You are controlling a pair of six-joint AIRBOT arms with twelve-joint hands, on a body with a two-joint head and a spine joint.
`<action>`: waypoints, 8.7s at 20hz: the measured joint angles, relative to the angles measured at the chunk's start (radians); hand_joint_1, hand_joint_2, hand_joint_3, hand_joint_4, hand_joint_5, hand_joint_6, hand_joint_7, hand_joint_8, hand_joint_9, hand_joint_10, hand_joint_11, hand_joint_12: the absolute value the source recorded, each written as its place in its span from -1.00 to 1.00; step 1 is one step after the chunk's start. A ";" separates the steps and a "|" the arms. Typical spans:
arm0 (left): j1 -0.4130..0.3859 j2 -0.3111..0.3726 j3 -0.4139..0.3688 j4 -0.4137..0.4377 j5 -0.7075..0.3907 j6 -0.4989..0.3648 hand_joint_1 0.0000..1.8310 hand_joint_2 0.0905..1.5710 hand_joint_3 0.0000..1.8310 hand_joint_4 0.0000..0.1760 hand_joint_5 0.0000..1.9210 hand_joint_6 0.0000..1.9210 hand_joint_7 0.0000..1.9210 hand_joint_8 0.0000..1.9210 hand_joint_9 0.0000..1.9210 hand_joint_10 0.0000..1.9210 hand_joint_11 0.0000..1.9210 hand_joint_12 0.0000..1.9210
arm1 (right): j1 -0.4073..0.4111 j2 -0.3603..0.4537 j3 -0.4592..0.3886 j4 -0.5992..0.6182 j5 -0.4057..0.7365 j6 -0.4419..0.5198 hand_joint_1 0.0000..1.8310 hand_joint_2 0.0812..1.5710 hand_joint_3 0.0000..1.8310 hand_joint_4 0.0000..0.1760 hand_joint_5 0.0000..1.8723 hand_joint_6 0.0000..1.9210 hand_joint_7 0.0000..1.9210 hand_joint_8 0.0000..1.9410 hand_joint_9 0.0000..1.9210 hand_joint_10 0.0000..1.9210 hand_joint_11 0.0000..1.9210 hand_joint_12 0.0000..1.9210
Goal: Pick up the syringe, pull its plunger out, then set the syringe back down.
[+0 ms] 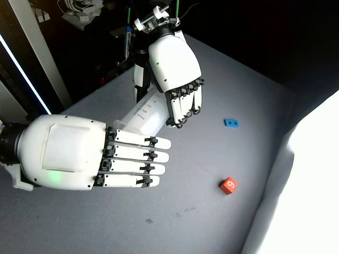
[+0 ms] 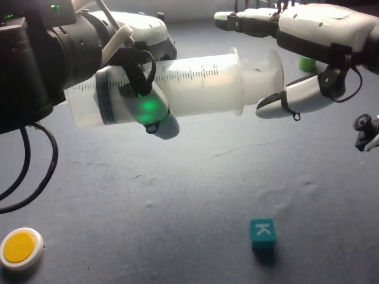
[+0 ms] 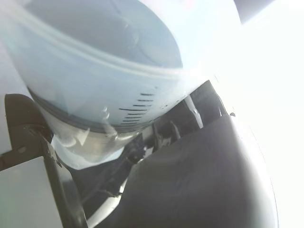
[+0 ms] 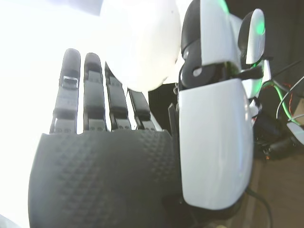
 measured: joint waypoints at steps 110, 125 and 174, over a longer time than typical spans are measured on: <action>0.185 0.055 0.042 0.293 0.035 -0.457 0.25 0.55 -1.00 -0.78 -0.23 0.46 -0.20 0.32 -0.21 -0.22 -0.47 0.32 | -0.029 0.356 -0.105 0.021 -0.105 0.003 -0.28 0.15 -1.00 -1.00 -0.91 -1.00 -0.86 -1.00 -0.86 -1.00 -1.00 -0.67; 0.459 0.066 0.054 0.681 0.122 -0.946 0.25 0.56 -1.00 -0.92 -0.25 0.51 -0.21 0.32 -0.20 -0.25 -0.47 0.30 | -0.029 0.356 -0.105 0.018 -0.105 0.003 -0.25 0.16 -0.99 -1.00 -0.86 -1.00 -0.83 -1.00 -0.83 -1.00 -1.00 -0.55; 0.531 0.043 0.053 0.874 0.090 -1.154 -0.01 0.23 -1.00 -1.00 -0.55 -1.00 -0.37 -1.00 -0.41 -0.86 -0.93 0.15 | -0.011 0.361 -0.108 -0.031 -0.158 -0.038 -0.21 0.24 -0.98 -1.00 -0.89 -1.00 -0.85 -1.00 -0.85 -1.00 -1.00 -0.64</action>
